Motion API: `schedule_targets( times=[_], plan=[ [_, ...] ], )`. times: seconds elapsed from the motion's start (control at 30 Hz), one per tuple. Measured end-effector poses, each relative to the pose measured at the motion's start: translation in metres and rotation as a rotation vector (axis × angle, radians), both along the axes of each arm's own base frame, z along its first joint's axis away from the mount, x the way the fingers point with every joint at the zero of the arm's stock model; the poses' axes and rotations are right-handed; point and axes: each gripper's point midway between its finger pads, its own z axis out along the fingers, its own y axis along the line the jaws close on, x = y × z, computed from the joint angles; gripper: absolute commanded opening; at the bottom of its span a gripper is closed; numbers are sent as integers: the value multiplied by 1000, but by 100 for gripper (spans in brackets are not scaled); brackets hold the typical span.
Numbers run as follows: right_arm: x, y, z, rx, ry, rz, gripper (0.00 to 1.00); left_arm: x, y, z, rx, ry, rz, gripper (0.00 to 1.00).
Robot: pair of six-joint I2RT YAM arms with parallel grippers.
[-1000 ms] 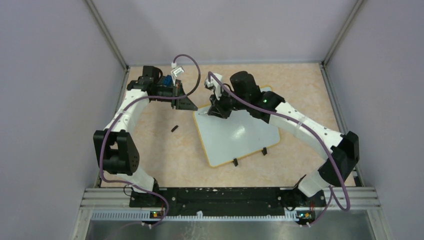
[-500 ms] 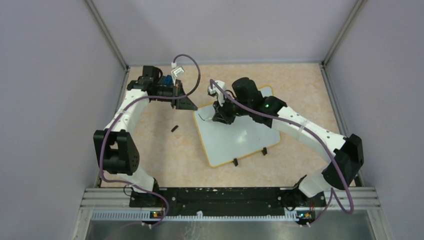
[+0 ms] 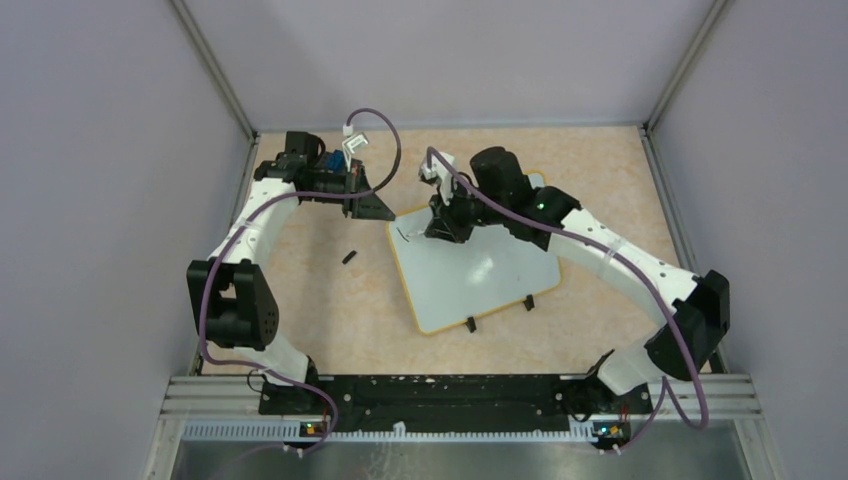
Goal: Write a sentence on the whiteboard
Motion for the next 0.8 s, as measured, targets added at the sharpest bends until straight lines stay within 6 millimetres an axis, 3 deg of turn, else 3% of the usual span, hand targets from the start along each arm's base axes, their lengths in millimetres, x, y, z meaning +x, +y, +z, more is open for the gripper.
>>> schedule_targets(
  times=[0.2, 0.8],
  plan=[
    [14, -5, 20, 46, -21, -39, 0, 0, 0, 0, 0, 0, 0, 0],
    [26, -7, 21, 44, -41, -101, 0, 0, 0, 0, 0, 0, 0, 0]
  ],
)
